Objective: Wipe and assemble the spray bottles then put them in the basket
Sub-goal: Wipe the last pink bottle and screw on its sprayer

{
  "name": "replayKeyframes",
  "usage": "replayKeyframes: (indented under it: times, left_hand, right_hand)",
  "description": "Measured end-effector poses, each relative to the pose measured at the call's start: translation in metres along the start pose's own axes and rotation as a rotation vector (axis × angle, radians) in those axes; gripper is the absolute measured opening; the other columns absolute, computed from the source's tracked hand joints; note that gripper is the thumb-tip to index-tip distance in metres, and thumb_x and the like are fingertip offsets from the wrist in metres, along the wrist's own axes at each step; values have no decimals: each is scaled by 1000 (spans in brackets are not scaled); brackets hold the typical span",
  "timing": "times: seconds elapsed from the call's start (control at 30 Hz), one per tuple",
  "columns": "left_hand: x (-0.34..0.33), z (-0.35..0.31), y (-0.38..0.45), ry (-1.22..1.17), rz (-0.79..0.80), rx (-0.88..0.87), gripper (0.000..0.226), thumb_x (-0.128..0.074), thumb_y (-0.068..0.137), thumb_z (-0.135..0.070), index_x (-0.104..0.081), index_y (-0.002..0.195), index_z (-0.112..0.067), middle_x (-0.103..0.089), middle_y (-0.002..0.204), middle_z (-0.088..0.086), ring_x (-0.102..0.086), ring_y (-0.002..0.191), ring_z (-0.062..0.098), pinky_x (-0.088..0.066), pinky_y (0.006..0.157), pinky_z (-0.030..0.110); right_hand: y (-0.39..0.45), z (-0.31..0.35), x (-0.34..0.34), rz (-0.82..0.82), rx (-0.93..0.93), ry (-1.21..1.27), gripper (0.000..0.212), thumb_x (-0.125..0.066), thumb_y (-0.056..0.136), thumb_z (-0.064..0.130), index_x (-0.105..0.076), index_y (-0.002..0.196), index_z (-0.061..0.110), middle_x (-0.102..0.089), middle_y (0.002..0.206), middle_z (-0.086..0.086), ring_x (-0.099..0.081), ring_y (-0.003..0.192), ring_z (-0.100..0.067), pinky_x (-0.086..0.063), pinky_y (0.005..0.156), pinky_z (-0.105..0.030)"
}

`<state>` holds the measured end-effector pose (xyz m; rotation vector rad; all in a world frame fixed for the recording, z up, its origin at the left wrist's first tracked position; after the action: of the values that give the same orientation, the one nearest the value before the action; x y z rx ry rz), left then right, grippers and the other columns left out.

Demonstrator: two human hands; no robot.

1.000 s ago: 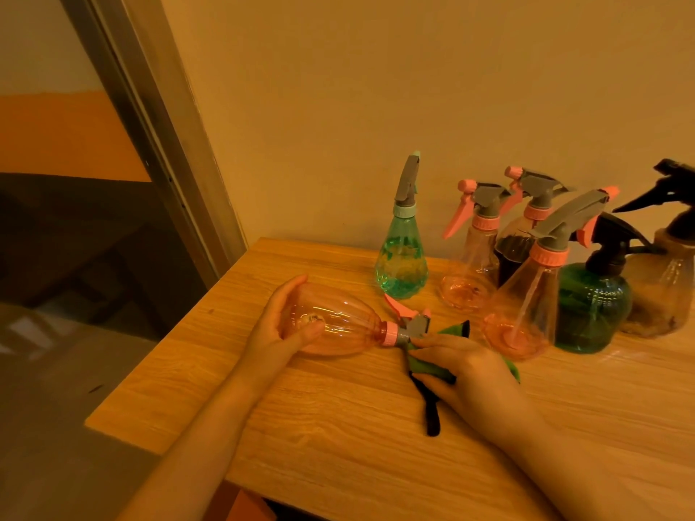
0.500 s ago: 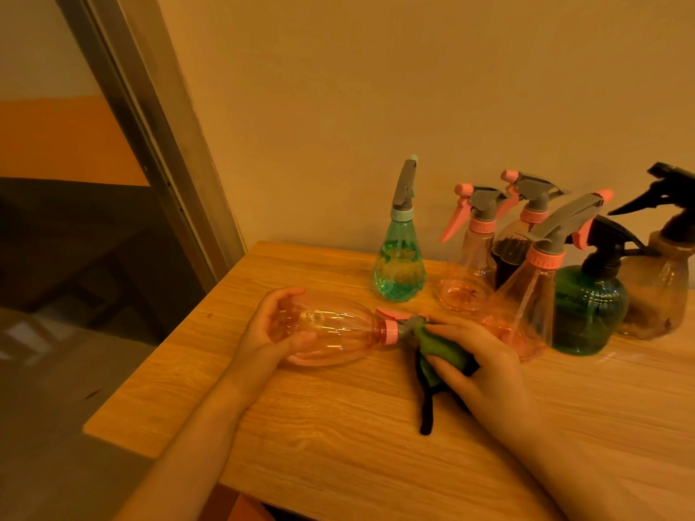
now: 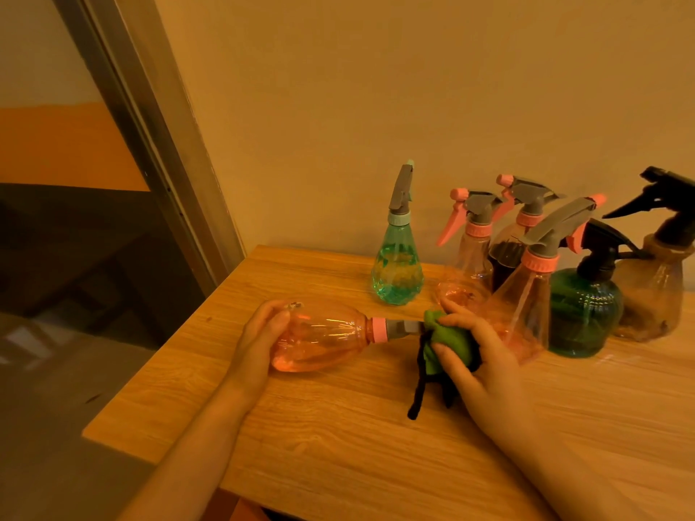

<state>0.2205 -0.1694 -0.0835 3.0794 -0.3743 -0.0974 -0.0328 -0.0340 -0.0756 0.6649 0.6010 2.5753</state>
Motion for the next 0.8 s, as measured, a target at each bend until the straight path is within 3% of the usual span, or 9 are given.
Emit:
replayKeyframes:
  times: [0.17,0.37,0.53,0.63,0.73,0.8]
  left_hand:
    - [-1,1,0,42,8,1,47,-62,62,-57,-66,97,-27,-68,102,7,-67,90,27,-54,74,40]
    - [-2,1,-1,107,27,-4,65,-61,60,-62,-62,112,-24,-67,109,7,-66,97,26,-52,72,33]
    - [-4,-4,-2,111,48,-78,45,-61,73,-55,-55,117,-44,-56,127,-5,-58,112,20,-54,86,41]
    - [-2,-6,-4,133,105,-121,73,-73,58,-67,-51,122,-42,-51,133,-12,-53,120,16,-53,90,41]
    - [-3,-8,-6,243,165,-155,100,-83,42,-59,-33,128,-47,-42,134,-18,-45,119,-2,-49,85,18]
    - [-2,-8,-5,294,196,-171,114,-86,37,-57,-20,130,-51,-37,135,-20,-41,120,-10,-45,86,13]
  right_hand:
    - [1,0,-5,95,-44,-42,60,-74,78,8,-51,124,39,-53,124,28,-48,116,12,-36,93,-5]
    - [2,0,-4,75,-50,-80,58,-75,76,5,-54,109,48,-59,110,27,-54,106,9,-41,87,-7]
    - [5,-1,-7,61,-26,-146,57,-76,76,7,-53,102,52,-59,104,28,-55,102,6,-43,85,-13]
    - [4,-2,-8,46,-11,-145,57,-76,75,6,-54,102,51,-60,104,26,-57,101,2,-46,86,-21]
    - [4,-2,-7,30,-5,-135,56,-76,75,6,-55,103,49,-61,103,25,-58,100,0,-48,86,-25]
    - [4,-2,-7,18,-3,-125,56,-76,75,6,-55,102,50,-61,101,26,-58,100,2,-48,85,-23]
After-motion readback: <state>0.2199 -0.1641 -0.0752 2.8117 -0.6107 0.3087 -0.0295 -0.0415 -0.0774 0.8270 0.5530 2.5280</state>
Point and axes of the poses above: each hand's wrist, its own y-axis towards the middle knuckle, its own x-axis out of the back of the hand, z = x × y, the point moved 3 cm from there along y, towards the middle knuckle
